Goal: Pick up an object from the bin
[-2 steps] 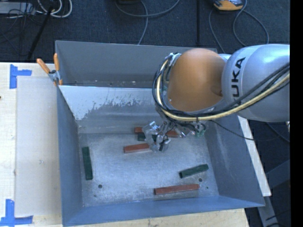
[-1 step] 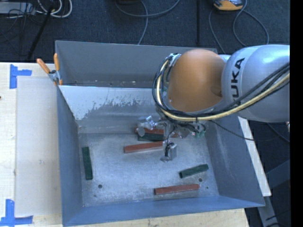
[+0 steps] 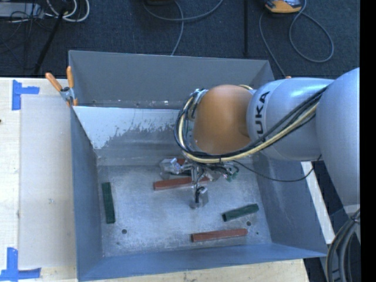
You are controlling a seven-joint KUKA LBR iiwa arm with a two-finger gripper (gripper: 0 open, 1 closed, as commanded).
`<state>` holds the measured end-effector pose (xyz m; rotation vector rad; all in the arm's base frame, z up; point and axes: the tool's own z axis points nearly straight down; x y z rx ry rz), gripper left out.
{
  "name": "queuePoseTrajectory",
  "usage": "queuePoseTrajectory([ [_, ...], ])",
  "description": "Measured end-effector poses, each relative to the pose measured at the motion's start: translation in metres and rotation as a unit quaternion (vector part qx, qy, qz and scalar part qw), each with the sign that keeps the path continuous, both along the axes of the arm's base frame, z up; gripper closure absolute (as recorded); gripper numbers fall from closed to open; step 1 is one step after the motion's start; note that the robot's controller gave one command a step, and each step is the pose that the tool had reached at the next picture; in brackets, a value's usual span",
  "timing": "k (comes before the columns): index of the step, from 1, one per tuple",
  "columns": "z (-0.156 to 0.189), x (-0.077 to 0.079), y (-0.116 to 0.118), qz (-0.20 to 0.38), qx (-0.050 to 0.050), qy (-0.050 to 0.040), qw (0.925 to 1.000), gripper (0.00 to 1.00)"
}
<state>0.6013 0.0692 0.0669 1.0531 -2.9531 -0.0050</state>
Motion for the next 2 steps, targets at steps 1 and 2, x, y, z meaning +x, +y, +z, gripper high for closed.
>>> queuePoseTrajectory([
  [1, 0.005, 0.002, 0.000, -0.003, 0.001, -0.0029, 1.0000, 1.00],
  [2, 0.136, -0.014, -0.013, 0.016, 0.000, -0.0080, 0.9998, 1.00],
])
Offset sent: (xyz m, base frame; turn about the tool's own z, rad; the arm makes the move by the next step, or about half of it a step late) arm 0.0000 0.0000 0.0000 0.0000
